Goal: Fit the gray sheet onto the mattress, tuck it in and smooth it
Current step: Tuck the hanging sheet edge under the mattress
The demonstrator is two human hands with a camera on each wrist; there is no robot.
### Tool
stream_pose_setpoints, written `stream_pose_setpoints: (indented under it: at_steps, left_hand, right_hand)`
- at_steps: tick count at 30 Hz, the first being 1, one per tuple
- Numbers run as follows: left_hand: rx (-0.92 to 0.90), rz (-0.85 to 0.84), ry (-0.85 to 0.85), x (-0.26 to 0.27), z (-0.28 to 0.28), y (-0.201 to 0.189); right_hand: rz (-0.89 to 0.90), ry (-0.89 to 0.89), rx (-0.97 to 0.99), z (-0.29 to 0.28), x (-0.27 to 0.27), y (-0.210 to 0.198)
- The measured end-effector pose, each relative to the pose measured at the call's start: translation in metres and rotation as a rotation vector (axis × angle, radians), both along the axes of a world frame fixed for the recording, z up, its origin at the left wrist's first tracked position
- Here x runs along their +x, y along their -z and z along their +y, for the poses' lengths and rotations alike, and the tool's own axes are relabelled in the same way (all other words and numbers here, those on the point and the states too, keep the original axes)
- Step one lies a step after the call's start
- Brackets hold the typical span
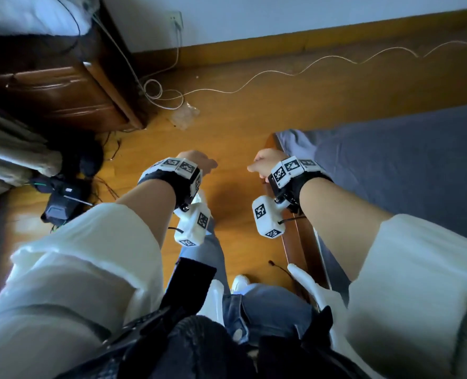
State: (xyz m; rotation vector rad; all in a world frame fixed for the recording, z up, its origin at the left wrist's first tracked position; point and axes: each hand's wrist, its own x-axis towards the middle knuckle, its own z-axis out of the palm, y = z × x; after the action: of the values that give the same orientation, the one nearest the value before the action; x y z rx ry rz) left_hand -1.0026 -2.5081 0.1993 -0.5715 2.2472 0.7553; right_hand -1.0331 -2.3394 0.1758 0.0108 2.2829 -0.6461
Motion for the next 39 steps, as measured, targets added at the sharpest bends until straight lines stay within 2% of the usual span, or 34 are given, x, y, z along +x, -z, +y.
stream_pose_setpoints:
  at_steps: [4,9,13,16,20,22,26,30,33,36,39]
  left_hand:
    - [-0.006,0.026,0.165,-0.108,-0.002,0.008]
    - [-0.045,-0.004,0.371,-0.247,-0.009,-0.003]
    - [-0.052,0.039,0.466,-0.348,0.006,-0.015]
    - [0.001,0.026,0.538,-0.401,0.039,-0.019]
    - [-0.003,0.015,0.826,-0.466,0.1,-0.019]
    - [-0.009,0.017,0.931,-0.498,0.129,-0.015]
    - [-0.032,0.041,1.047,-0.571,0.183,-0.018]
    - [-0.054,0.068,1.066,-0.644,0.232,-0.032]
    - [-0.033,0.096,1.101,-0.684,0.278,-0.037]
    - [-0.032,0.083,1.29,-0.69,0.334,-0.036]
    - [0.014,0.029,1.512,-0.671,0.393,-0.024]
  right_hand:
    - [-0.027,0.0,0.076,-0.007,-0.095,0.016]
    - [-0.078,0.135,0.12,-0.016,-0.212,0.014]
    - [-0.014,0.303,0.059,-0.007,-0.287,0.004]
    - [-0.024,0.446,0.055,0.018,-0.32,-0.003]
    - [-0.071,0.658,0.07,0.066,-0.362,-0.002]
    - [-0.089,0.709,0.073,0.088,-0.387,0.001]
    - [-0.098,0.808,0.039,0.134,-0.447,0.007]
    - [-0.107,0.955,0.024,0.176,-0.5,-0.004]
    - [-0.054,1.051,0.024,0.21,-0.526,-0.014]
    - [-0.018,1.158,0.041,0.242,-0.528,-0.023]
    - [-0.052,1.368,-0.007,0.274,-0.507,-0.019]
